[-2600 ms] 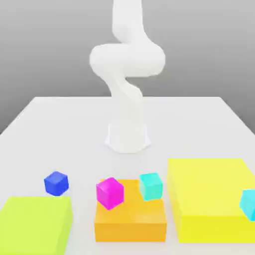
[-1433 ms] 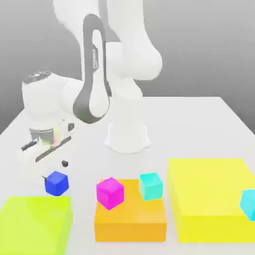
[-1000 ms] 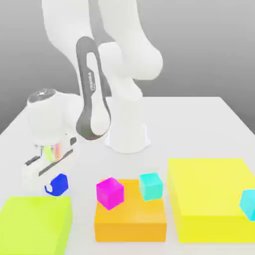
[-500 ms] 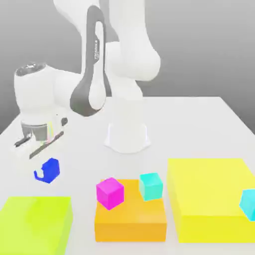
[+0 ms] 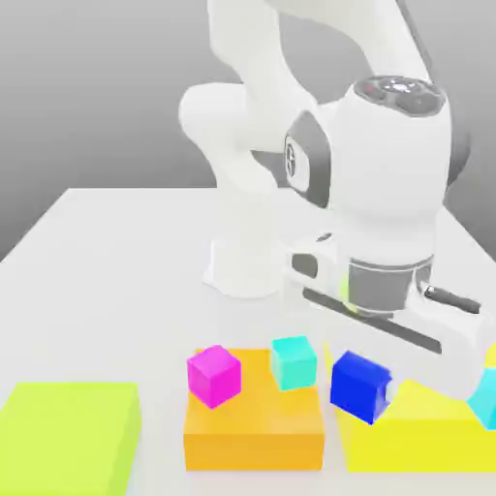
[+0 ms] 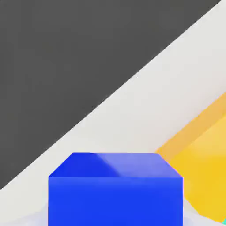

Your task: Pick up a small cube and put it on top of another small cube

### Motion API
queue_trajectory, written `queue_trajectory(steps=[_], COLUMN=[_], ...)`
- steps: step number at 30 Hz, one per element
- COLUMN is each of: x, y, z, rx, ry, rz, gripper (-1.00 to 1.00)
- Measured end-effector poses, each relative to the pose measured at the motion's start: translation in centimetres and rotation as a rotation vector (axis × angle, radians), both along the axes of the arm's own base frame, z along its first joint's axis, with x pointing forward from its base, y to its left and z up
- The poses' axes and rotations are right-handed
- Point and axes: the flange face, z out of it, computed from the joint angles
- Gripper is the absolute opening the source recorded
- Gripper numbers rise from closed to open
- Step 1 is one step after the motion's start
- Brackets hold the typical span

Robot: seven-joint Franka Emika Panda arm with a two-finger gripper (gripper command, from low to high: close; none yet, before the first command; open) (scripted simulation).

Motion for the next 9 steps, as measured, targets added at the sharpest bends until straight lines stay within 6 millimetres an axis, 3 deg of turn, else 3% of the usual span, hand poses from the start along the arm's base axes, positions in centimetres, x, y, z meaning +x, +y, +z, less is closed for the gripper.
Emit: queue_trajectory(steps=[2,3,5,6,9], x=[-1.6,-2.1,-2.6,-2.7,-2.7], y=[5.4,7.3,8.8,9.1,9.1], z=[1.2,0.7,-1.8,-2.8,-2.8], rx=[-0.006,-0.011,-0.014,-0.013,-0.013], ry=[-0.004,-0.005,-0.007,-0.006,-0.006], rz=[0.175,0.241,0.291,0.301,0.301], gripper=[-1.0,-1.0,-1.0,1.0,1.0])
